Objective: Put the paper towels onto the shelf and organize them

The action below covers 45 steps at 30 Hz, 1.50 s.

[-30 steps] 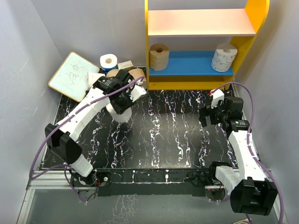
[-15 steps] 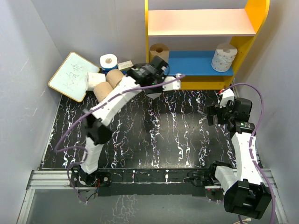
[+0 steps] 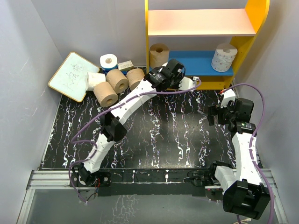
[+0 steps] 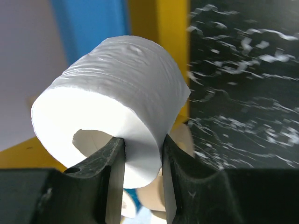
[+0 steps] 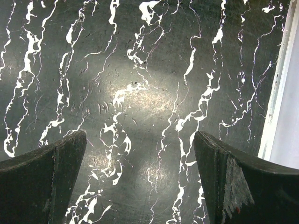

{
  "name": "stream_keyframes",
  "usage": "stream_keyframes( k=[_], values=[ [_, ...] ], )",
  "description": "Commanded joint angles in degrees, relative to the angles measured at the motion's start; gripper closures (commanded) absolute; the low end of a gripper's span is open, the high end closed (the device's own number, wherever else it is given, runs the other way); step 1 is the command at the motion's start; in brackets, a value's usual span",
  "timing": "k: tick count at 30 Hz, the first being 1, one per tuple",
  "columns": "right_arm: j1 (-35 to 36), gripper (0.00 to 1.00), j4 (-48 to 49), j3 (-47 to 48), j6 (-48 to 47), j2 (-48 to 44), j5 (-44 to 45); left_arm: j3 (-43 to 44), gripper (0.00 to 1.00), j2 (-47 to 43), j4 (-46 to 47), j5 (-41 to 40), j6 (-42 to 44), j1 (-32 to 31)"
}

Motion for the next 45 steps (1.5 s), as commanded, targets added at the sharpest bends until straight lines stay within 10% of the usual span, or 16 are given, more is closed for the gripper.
stream_keyframes(
  k=[1,45],
  values=[
    [-0.29,0.02,1.70,2.52,-0.01,-0.53,-1.24,3.11,1.00,-0.29,13.23,-4.31,6.35,0.04],
    [-0.38,0.02,1.79,2.26,-0.01,-0.53,-2.03,5.28,0.94,9.27,32.19,-8.91,21.37,0.79]
  ],
)
